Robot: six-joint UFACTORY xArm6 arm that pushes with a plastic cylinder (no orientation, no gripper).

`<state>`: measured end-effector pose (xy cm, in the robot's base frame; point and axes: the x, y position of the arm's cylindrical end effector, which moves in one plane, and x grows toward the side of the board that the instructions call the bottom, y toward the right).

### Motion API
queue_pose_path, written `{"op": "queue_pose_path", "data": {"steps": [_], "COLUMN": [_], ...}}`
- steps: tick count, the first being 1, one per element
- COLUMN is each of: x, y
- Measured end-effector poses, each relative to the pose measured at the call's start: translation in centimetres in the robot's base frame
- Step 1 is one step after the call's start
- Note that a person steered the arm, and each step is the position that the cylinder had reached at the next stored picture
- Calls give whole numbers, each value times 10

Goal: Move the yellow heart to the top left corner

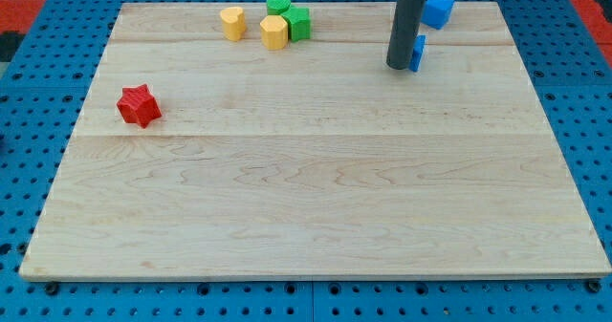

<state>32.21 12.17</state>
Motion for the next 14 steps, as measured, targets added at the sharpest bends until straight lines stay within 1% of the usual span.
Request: {"op": "queue_pose_path", "data": {"steps": [2, 3, 4, 5, 6, 7, 8, 9, 10, 11, 13, 14], "x": [-2, -14, -37, -58, -32, 42, 92, 90, 52, 28, -56, -47], "y": [13, 20, 45, 51, 14, -72, -178, -271, -275, -194, -151, -130]}}
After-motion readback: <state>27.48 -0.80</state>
